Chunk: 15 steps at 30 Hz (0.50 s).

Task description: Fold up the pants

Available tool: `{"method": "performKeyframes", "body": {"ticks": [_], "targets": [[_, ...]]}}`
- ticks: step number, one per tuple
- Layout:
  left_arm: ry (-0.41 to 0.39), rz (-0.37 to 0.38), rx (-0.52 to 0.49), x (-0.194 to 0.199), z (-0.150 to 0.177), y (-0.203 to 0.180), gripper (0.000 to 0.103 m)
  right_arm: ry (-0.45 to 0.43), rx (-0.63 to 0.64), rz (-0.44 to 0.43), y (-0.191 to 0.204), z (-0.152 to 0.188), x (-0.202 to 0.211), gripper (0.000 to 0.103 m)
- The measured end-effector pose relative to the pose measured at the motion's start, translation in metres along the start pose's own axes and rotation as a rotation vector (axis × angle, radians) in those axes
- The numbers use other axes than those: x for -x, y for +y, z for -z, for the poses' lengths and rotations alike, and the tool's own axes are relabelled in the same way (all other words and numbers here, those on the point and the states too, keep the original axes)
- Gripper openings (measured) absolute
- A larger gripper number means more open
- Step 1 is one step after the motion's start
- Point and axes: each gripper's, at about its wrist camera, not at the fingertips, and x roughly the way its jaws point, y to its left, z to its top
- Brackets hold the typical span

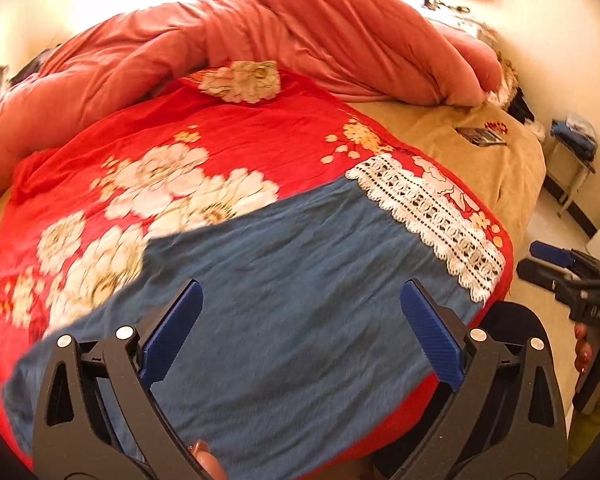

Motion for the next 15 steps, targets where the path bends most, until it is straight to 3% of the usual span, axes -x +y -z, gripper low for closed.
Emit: {"method": "performKeyframes", "body": {"ticks": [8, 12, 14, 15], "targets": [[0.062, 0.068, -0.103, -0.068, -0.055, -0.018, 0.094, 0.046, -0.011, -0.019, 0.001, -0.002, -0.025, 0.087], [0.113, 0.17, -0.103, -0.106, -0.078, -0.021, 0.093, 0.071, -0.002, -0.033, 0.003, -0.006, -0.037, 0.085], [0.14, 0.221, -0.088, -0.125, -0.089, -0.02, 0.083, 0.096, 0.008, -0.047, 0.005, -0.008, -0.046, 0.074], [0.157, 0.247, -0.085, -0.133, -0.092, -0.02, 0.077, 0.115, 0.011, -0.058, 0.006, -0.008, -0.052, 0.059]]}}
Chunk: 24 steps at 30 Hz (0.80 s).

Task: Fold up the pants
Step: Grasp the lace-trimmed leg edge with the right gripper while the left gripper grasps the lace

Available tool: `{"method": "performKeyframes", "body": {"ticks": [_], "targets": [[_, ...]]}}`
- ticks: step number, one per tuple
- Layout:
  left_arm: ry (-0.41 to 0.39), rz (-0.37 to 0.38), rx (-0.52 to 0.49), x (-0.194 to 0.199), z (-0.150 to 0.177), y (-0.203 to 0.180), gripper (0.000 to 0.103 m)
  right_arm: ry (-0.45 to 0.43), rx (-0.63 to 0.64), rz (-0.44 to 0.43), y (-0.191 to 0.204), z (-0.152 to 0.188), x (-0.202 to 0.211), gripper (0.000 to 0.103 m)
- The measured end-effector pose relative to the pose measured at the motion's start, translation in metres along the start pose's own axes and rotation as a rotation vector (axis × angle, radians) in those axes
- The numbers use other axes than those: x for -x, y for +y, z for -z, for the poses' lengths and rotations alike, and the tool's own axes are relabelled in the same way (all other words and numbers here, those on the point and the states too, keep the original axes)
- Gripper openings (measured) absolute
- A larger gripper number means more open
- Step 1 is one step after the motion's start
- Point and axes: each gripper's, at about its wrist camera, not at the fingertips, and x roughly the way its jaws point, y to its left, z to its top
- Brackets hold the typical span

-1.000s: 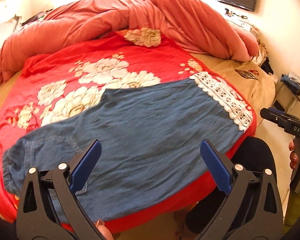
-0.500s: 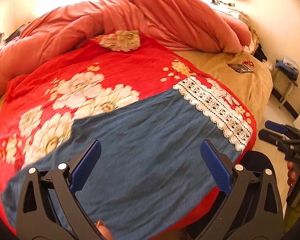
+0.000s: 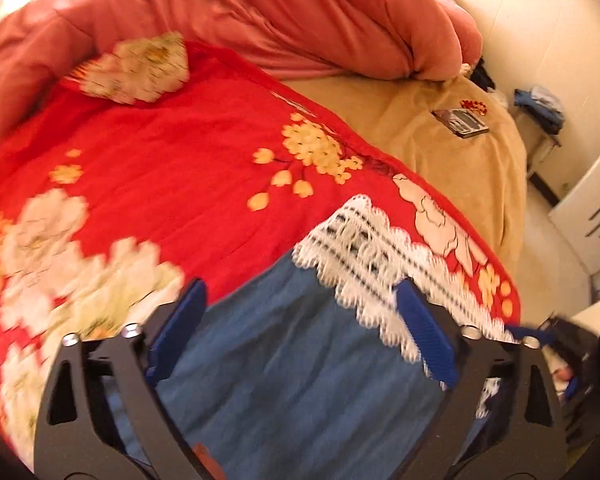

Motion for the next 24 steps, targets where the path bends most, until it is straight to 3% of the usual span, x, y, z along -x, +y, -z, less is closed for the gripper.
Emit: {"method": "performKeyframes", "body": {"ticks": [1, 2, 7, 15, 18, 20, 24], "targets": [[0.012, 0.018, 0.003, -0.008, -0.005, 0.004, 0.065, 0.015, -0.003, 0.0, 0.0, 0.0, -0.005, 0.052], [0.03, 0.033, 0.005, -0.015, -0.008, 0.007, 0.06, 0.031, -0.005, -0.001, -0.001, 0.001, -0.01, 0.049], [0.113, 0.164, 0.026, -0.043, -0.012, 0.02, 0.058, 0.014, -0.013, -0.055, -0.003, 0.0, -0.006, 0.043], [0.086, 0.222, -0.004, -0.055, -0.014, 0.021, 0.062, 0.057, -0.1, -0.143, -0.015, -0.011, -0.022, 0.049], [0.078, 0.269, 0.003, -0.055, -0.015, 0.018, 0.061, 0.045, -0.071, -0.123, -0.008, -0.011, -0.018, 0.041], [0.08, 0.308, 0.002, -0.052, -0.013, 0.014, 0.05, 0.016, -0.052, -0.116, -0.004, -0.011, -0.012, 0.033], [0.1, 0.289, -0.018, -0.052, -0.01, 0.011, 0.04, 0.032, -0.025, -0.125, 0.006, -0.01, -0.016, 0.031]]}}
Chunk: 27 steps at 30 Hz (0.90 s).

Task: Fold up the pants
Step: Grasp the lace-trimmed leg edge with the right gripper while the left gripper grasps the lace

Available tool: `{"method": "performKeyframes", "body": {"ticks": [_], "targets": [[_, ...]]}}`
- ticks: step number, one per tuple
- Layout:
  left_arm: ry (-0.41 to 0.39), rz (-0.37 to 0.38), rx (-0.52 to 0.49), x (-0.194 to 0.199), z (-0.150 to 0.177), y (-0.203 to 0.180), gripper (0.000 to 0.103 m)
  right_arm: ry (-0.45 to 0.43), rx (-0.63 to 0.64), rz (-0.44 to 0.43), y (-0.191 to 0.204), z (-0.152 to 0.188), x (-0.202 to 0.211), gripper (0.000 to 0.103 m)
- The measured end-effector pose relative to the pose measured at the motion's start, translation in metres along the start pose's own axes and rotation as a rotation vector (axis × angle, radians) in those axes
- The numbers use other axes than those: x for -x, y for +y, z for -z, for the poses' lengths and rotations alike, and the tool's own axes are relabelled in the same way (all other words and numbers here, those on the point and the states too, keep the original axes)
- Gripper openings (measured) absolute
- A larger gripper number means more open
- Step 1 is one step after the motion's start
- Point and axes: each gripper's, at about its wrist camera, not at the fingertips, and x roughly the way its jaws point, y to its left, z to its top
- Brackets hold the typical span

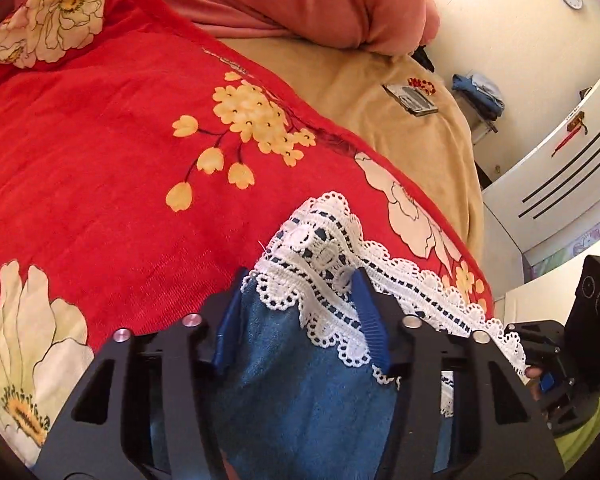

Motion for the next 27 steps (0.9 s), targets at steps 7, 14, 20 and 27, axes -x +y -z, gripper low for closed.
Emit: {"method": "performKeyframes", "body": {"ticks": [7, 14, 20, 27], "targets": [[-0.006, -0.077, 0.029, 0.0, -0.001, -0.007, 0.022, 0.022, -0.031, -0.002, -0.002, -0.005, -0.011, 0.026], [-0.078, 0.004, 0.069, 0.033, 0.007, -0.005, 0.016, -0.068, 0.046, -0.048, 0.034, -0.006, 0.011, 0.023], [-0.196, 0.048, 0.082, 0.089, 0.027, -0.003, 0.016, -0.109, 0.159, -0.102, 0.082, -0.005, 0.028, 0.023], [-0.322, 0.031, 0.095, 0.154, 0.068, 0.013, 0.016, -0.126, 0.326, -0.164, 0.151, 0.003, 0.029, 0.023]]}}
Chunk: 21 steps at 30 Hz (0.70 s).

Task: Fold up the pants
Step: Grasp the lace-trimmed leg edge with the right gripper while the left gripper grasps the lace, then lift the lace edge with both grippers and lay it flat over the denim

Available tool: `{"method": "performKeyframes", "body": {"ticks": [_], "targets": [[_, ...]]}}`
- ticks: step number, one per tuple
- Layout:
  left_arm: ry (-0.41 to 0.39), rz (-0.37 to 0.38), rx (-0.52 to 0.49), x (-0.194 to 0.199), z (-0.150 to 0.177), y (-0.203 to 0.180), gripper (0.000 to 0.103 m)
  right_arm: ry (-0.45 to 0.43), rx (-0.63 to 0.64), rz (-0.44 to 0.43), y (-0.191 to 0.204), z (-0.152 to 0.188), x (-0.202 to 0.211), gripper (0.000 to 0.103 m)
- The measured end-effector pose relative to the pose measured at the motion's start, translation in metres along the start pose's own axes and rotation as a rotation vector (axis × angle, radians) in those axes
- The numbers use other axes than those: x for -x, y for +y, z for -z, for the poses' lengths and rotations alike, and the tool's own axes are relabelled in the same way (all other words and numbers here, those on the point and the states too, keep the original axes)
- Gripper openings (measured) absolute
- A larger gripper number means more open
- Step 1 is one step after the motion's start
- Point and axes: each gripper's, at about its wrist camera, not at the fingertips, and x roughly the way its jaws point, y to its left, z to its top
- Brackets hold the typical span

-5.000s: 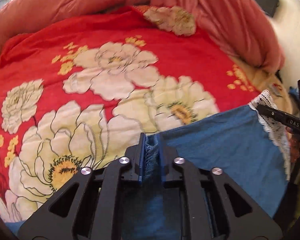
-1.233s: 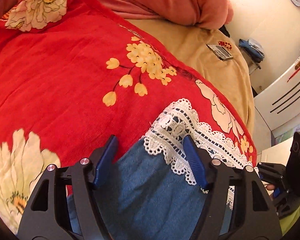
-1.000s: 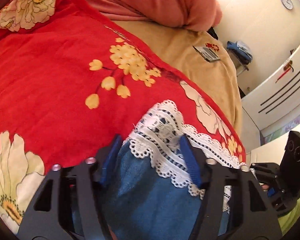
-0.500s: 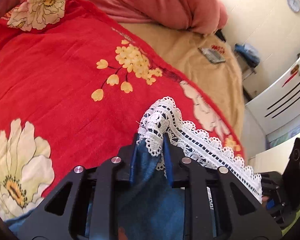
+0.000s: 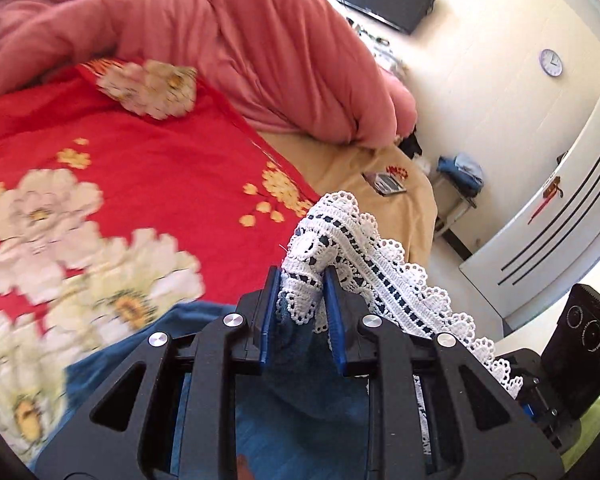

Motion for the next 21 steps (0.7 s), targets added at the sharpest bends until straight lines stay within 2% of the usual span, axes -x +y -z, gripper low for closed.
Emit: {"method": "performKeyframes", "body": {"ticks": [6, 10, 15, 17, 19, 21], "targets": [[-0.034, -0.048, 0.092, 0.035, 0.027, 0.041, 0.016, 0.095, 0.122, 0.001, 0.043, 0.007, -0.046, 0.023], [-0.096, -0.052, 0.178, 0.065, 0.039, 0.067, 0.016, 0.152, 0.165, -0.016, 0.063, 0.014, -0.074, 0.023], [-0.176, -0.092, 0.25, 0.097, 0.057, 0.092, 0.018, 0.224, 0.27, 0.022, 0.089, 0.032, -0.108, 0.023], [-0.191, -0.101, 0.3, 0.104, 0.068, 0.103, 0.028, 0.248, 0.313, 0.036, 0.1, 0.042, -0.118, 0.023], [-0.19, -0.125, 0.356, 0.106, 0.078, 0.115, 0.044, 0.259, 0.348, 0.062, 0.106, 0.047, -0.126, 0.023], [-0.18, -0.173, 0.393, 0.106, 0.087, 0.124, 0.049, 0.249, 0.39, 0.099, 0.116, 0.051, -0.13, 0.023]]}}
